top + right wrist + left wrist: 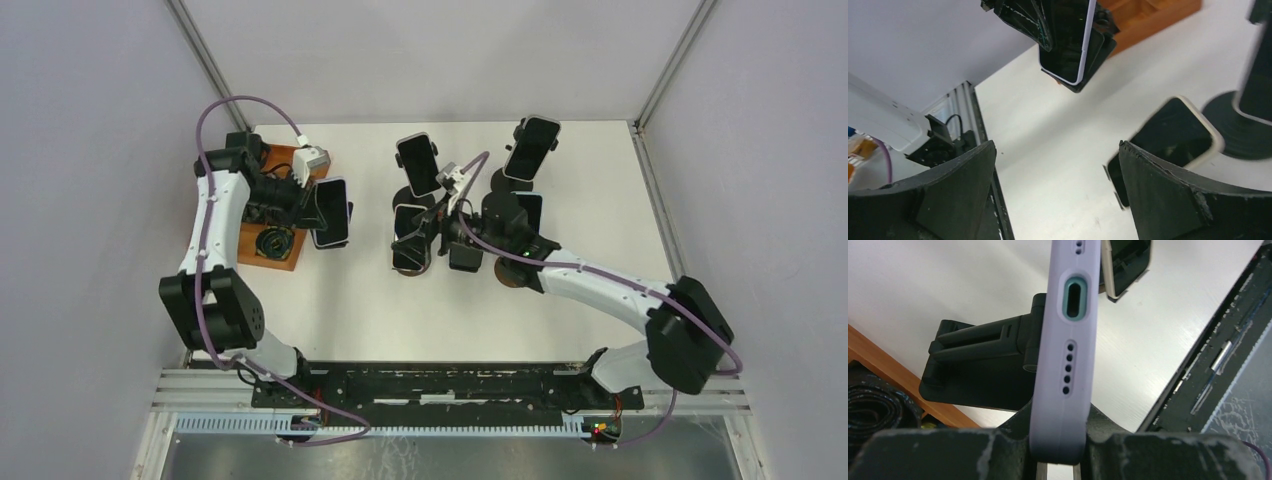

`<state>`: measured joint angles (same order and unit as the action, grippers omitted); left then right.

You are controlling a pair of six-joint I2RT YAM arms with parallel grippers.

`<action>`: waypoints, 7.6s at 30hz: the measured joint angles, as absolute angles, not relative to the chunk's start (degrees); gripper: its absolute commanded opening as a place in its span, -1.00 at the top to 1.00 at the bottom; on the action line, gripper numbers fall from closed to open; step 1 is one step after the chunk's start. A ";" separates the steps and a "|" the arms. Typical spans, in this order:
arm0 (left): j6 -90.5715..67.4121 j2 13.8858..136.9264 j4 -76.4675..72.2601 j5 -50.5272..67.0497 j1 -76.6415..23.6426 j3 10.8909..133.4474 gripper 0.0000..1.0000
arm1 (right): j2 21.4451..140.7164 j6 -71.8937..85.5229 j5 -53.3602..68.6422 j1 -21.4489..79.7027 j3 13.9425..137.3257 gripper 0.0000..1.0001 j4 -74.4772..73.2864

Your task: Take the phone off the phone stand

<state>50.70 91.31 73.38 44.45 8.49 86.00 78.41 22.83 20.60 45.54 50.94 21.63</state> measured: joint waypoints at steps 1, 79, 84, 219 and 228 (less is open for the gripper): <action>51.03 90.02 75.46 45.06 8.47 86.85 0.96 | 80.27 23.46 21.65 45.84 51.92 -0.96 22.98; 60.29 63.35 76.62 60.36 -1.41 88.73 -0.71 | 103.57 85.47 54.85 45.19 66.61 1.00 82.70; 62.24 63.35 76.84 60.88 -1.41 88.42 -0.59 | 105.10 85.86 54.74 47.29 69.34 1.00 82.70; 48.23 63.99 55.61 47.09 2.17 86.91 0.96 | 115.94 64.03 -14.52 64.51 67.07 1.00 28.18; 48.58 63.99 57.14 49.69 2.17 86.91 0.96 | 117.56 62.72 -14.52 64.45 67.00 0.23 28.67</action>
